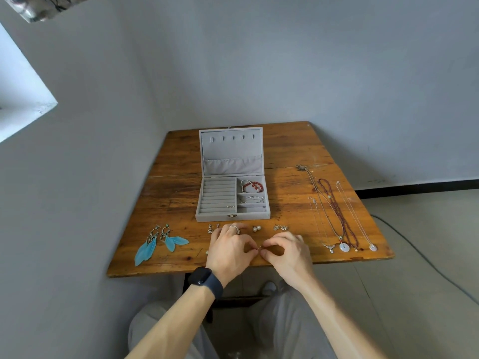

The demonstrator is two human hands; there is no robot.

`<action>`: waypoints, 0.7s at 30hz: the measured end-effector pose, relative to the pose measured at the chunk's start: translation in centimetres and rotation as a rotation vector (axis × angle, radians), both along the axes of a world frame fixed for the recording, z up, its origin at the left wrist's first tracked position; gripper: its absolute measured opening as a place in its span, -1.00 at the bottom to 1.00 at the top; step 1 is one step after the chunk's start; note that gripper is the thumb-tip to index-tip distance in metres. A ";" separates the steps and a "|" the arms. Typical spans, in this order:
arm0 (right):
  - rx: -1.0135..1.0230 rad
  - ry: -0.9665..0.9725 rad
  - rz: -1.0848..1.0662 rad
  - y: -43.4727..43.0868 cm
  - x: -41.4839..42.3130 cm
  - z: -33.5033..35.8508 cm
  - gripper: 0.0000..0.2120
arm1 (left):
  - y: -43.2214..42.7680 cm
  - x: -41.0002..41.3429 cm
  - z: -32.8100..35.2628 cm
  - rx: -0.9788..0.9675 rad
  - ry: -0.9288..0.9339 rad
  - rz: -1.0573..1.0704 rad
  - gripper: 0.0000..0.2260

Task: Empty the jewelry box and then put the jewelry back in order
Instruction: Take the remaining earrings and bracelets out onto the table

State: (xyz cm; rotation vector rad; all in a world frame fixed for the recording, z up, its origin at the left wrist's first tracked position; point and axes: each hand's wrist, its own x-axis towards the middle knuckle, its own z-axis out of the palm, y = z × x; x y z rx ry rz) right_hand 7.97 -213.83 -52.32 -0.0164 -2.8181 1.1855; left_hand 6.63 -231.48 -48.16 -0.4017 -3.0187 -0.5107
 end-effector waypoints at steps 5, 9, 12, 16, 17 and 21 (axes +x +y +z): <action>-0.005 0.012 -0.001 0.0 0.0 -0.1 -0.89 | -0.3 0.1 0.0 -0.015 -0.006 -0.002 -0.83; -0.012 0.028 -0.005 0.0 0.0 -0.1 -0.91 | -1.0 0.1 0.2 -0.044 -0.001 0.002 -0.81; -0.026 0.034 0.001 0.0 0.3 0.2 -0.92 | -1.9 0.2 0.6 0.014 0.056 0.023 -0.79; -0.082 0.039 0.039 0.7 1.0 0.6 -0.92 | -5.0 0.4 0.3 0.167 0.245 0.148 -0.70; -0.080 0.045 0.054 0.9 1.1 0.8 -0.90 | -6.0 0.3 0.0 0.175 0.272 0.197 -0.67; 0.012 0.172 0.133 0.9 0.4 2.2 -0.87 | -9.7 0.0 -1.4 0.067 0.236 0.365 -0.54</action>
